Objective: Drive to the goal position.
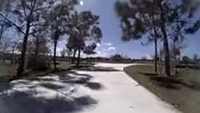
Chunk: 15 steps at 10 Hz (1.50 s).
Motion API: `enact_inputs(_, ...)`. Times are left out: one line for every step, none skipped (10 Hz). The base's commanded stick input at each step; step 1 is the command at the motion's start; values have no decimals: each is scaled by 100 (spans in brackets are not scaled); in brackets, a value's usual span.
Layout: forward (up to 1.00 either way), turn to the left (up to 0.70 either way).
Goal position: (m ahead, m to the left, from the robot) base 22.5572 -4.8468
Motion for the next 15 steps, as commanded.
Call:
enact_inputs(85, -32)
enact_inputs(85, -23)
enact_inputs(85, 0)
enact_inputs(85, 0)
enact_inputs(85, 0)
enact_inputs(85, 0)
enact_inputs(85, 0)
enact_inputs(85, 0)
enact_inputs(85, 0)
enact_inputs(85, 0)
enact_inputs(85, 0)
enact_inputs(85, 0)
enact_inputs(85, 0)
enact_inputs(85, 0)
enact_inputs(88, 0)
